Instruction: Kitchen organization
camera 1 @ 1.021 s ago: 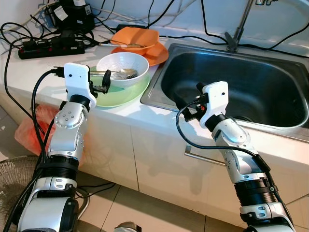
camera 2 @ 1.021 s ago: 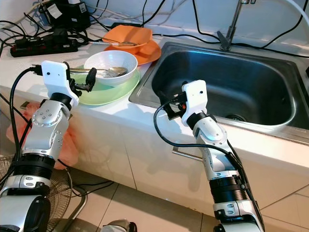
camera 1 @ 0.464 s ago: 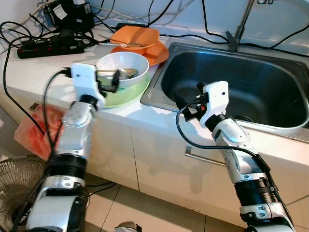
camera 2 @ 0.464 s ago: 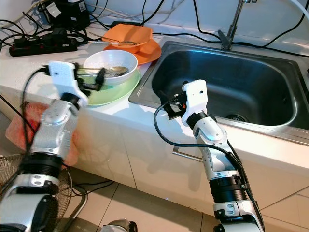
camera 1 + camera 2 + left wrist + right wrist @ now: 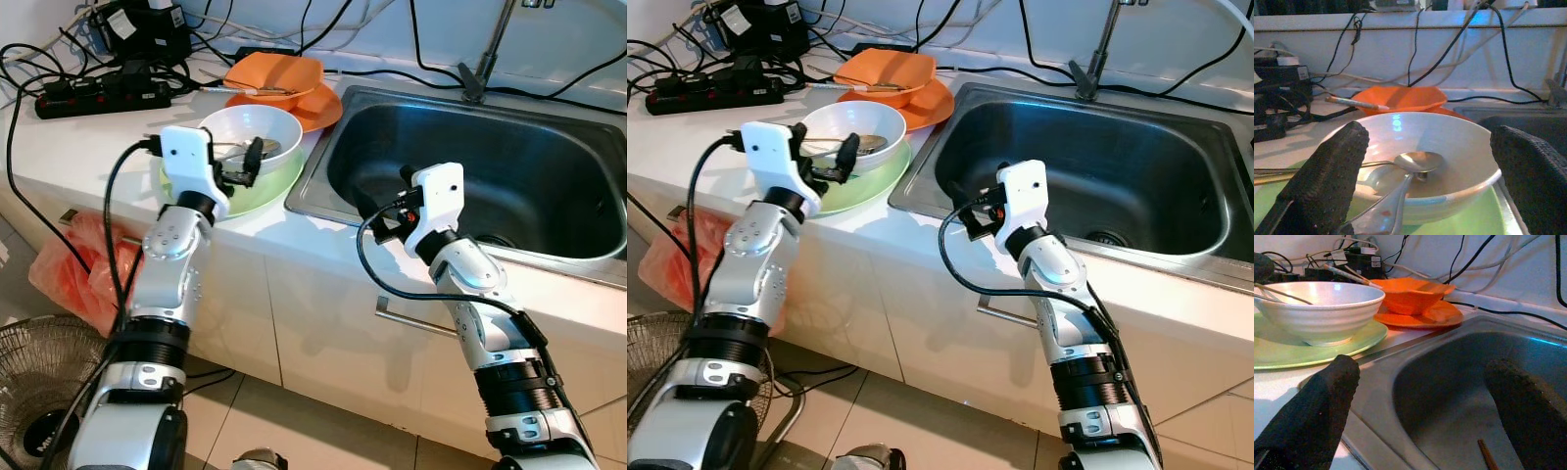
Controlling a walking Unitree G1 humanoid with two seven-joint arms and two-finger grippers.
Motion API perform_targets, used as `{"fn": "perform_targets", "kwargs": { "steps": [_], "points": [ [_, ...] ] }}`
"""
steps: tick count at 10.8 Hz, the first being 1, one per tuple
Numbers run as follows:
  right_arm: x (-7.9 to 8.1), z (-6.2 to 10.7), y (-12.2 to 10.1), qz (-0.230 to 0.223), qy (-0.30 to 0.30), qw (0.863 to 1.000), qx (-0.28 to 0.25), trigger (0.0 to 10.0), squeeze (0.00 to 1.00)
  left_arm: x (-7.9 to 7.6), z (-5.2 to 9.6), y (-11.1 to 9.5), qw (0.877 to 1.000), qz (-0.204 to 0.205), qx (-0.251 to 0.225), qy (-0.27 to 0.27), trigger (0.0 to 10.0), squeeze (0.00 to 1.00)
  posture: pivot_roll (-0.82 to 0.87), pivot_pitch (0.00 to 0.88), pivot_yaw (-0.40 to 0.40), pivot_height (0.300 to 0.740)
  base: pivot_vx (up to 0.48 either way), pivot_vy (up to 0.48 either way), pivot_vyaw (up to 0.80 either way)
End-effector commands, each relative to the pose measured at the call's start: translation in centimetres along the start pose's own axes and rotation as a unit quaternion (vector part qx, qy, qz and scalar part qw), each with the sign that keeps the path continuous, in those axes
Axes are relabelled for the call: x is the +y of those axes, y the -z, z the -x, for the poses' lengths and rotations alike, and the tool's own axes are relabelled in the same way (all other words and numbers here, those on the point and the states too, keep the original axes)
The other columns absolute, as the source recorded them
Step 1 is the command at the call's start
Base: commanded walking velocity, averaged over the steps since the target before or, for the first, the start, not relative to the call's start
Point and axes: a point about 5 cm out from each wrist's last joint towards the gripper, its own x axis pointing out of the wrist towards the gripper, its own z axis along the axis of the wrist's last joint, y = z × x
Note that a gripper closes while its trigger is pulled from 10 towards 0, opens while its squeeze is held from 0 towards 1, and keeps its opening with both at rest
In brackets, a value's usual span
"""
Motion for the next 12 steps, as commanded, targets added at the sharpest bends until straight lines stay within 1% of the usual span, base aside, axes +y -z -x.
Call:
{"fn": "perform_targets", "kwargs": {
  "steps": [1, 3, 4, 5, 7, 8, 9, 10, 12],
  "points": [
    [0.0, -0.2, -0.4, 0.003, 0.001, 1.0, -0.008, 10.0, 0.79, -0.3, 0.2, 0.2, 1.0, -0.001, 0.006, 0.007, 10.0, 0.0, 0.22, 0.056, 0.035, 0.74, 0.0, 0.0, 0.0],
    [-0.1, -0.1, -0.4, 0.003, 0.004, 1.0, -0.008, 10.0, 0.78, -0.2, 0.3, 0.5, 1.0, 0.002, 0.015, 0.013, 10.0, 0.0, 0.22, 0.056, 0.035, 0.74, 0.0, 0.0, 0.0],
    [0.0, -0.1, -0.4, 0.003, 0.005, 1.0, -0.009, 10.0, 0.79, 0.2, 0.3, 0.7, 1.0, -0.003, 0.025, 0.014, 9.7, 0.0, 0.22, 0.058, 0.037, 0.74, 0.0, 0.0, 0.0],
    [0.0, -0.1, -0.4, 0.003, 0.005, 1.0, -0.009, 10.0, 0.79, 0.9, 0.2, 0.9, 0.999, -0.017, 0.032, 0.004, 10.0, 0.0, 0.22, 0.057, 0.036, 0.74, 0.0, 0.0, 0.0],
    [-0.2, -0.1, -0.5, 0.003, 0.007, 1.0, -0.009, 10.0, 0.79, 2.2, 0.2, 0.9, 0.999, -0.023, 0.033, -0.011, 10.0, 0.0, 0.22, 0.055, 0.038, 0.74, 0.0, 0.0, 0.0],
    [-0.2, -0.1, -0.5, 0.003, 0.008, 1.0, -0.009, 10.0, 0.79, 2.4, 0.2, 0.7, 0.999, -0.02, 0.03, -0.013, 10.0, 0.0, 0.22, 0.055, 0.038, 0.74, 0.0, 0.0, 0.0],
    [-0.2, -0.1, -0.4, 0.002, 0.008, 1.0, -0.009, 10.0, 0.79, 2.5, 0.0, 0.5, 1.0, -0.016, 0.023, -0.011, 0.0, 0.0, 0.22, 0.055, 0.038, 0.74, 0.0, 0.0, 0.0],
    [-0.2, -0.1, -0.4, 0.002, 0.008, 1.0, -0.009, 10.0, 0.79, 2.3, -0.2, 0.2, 1.0, -0.016, 0.015, -0.006, 0.0, 0.0, 0.22, 0.058, 0.037, 0.74, 0.0, 0.0, 0.0],
    [-0.2, -0.1, -0.4, 0.0, 0.01, 1.0, -0.008, 10.0, 0.79, 2.1, -0.3, 0.2, 1.0, -0.011, 0.012, 0.002, 0.0, 0.0, 0.22, 0.059, 0.039, 0.74, 0.0, 0.0, 0.0]
  ]
}}
